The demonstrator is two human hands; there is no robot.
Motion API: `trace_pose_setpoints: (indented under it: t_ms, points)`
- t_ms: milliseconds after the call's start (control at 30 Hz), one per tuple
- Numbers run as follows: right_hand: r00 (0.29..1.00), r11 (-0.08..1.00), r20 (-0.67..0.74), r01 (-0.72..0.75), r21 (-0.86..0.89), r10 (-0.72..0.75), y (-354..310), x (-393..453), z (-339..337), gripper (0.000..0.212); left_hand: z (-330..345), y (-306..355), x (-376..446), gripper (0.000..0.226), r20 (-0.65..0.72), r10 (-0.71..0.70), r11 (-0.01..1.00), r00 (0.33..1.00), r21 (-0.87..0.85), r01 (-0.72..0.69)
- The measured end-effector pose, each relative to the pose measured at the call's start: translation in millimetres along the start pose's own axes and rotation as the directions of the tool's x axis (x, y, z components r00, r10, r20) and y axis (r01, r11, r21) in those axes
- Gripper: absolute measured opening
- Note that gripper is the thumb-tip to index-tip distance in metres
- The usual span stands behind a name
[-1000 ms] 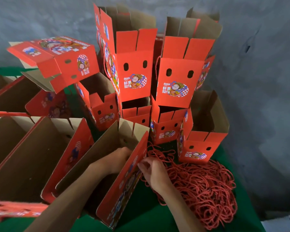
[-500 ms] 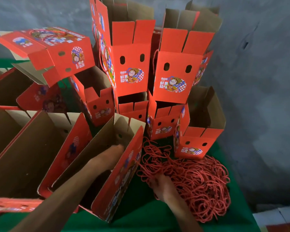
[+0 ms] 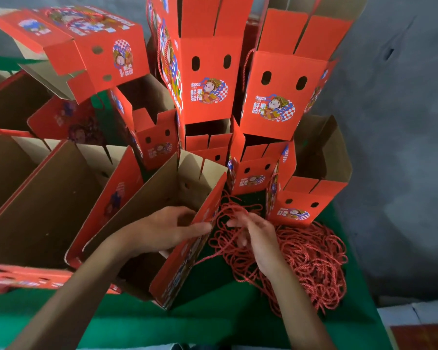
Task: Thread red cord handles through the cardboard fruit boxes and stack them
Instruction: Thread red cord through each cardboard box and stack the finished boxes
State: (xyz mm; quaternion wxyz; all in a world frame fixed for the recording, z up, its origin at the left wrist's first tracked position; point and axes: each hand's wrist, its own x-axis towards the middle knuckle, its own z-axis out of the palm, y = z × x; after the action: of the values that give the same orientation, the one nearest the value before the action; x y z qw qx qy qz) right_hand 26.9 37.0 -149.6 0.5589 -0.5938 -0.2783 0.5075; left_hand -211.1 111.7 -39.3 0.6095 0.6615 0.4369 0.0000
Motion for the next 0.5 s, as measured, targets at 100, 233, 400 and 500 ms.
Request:
trace_pose_setpoints:
  t_ms: [100,233,400,500]
  points:
    - [0.984,0.957,-0.159,-0.118,-0.266,0.077,35,3,-7,0.030,-1,-9,-3,0.051,0.028,-0.079,0.997,0.996,0.012,0.079]
    - [0.982,0.648,-0.069,0.064,-0.759,-0.178,79,-6,1,0.017,-8,-18,-6,0.035,0.047,-0.174,0.983,0.984,-0.050,0.177]
    - [0.854,0.436,0.462,0.330,-0.837,0.241,106,-11,38,0.023,-12,-24,-9,0.023,0.023,-0.276,0.959,0.961,-0.053,0.277]
    - [0.868,0.331,0.466,0.394,-0.858,0.175,120,-11,52,0.028,-13,-25,-12,0.029,0.059,-0.283,0.952,0.957,-0.102,0.288]
